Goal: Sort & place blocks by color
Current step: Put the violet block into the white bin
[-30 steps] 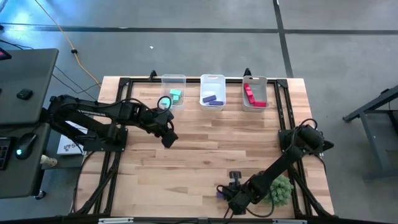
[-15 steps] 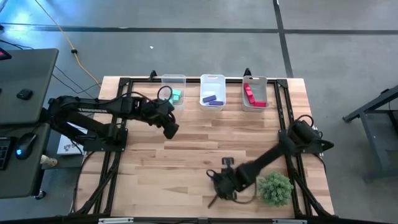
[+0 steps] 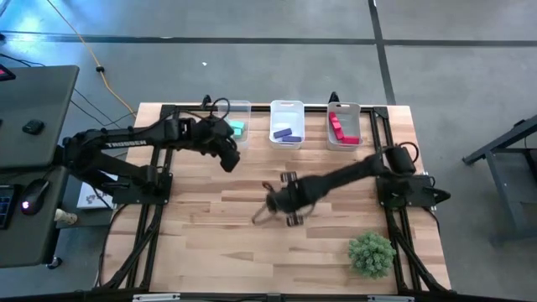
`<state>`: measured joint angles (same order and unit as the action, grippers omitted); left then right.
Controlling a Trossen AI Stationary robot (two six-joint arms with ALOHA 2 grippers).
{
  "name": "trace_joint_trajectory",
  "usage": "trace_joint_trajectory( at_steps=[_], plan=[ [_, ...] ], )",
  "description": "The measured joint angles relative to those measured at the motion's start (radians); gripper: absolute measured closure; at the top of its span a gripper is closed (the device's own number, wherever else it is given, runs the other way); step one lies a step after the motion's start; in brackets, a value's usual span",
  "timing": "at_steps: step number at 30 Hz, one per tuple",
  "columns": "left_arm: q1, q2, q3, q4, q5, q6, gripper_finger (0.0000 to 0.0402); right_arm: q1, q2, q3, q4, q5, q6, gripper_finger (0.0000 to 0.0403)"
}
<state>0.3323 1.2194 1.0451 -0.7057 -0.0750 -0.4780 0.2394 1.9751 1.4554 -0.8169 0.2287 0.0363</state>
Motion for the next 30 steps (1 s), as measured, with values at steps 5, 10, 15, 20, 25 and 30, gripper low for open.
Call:
trace_joint_trajectory(
  at_steps=[5, 10, 15, 20, 25, 30],
  plan=[
    [0.068, 0.000, 0.000, 0.000, 0.000, 0.076, 0.0259, -0.136, 0.000, 0.073, -0.013, 0.000, -0.086, 0.0321],
    [0.136, 0.000, 0.000, 0.000, 0.000, 0.156, 0.0259, -0.260, 0.000, 0.174, -0.046, 0.004, -0.121, 0.0321],
    [0.194, 0.000, 0.000, 0.004, 0.000, 0.235, 0.0259, -0.371, -0.002, 0.279, -0.065, 0.015, -0.145, 0.0320],
    [0.239, 0.000, 0.000, 0.007, 0.007, 0.303, 0.0259, -0.471, -0.002, 0.350, -0.066, 0.041, -0.122, 0.0320],
    [0.275, 0.000, 0.000, 0.007, 0.045, 0.359, 0.0259, -0.556, -0.002, 0.374, -0.064, 0.079, -0.078, 0.0320],
    [0.297, 0.000, 0.000, 0.007, 0.046, 0.385, 0.0259, -0.639, -0.001, 0.375, -0.063, 0.079, 0.021, 0.0320]
  ],
)
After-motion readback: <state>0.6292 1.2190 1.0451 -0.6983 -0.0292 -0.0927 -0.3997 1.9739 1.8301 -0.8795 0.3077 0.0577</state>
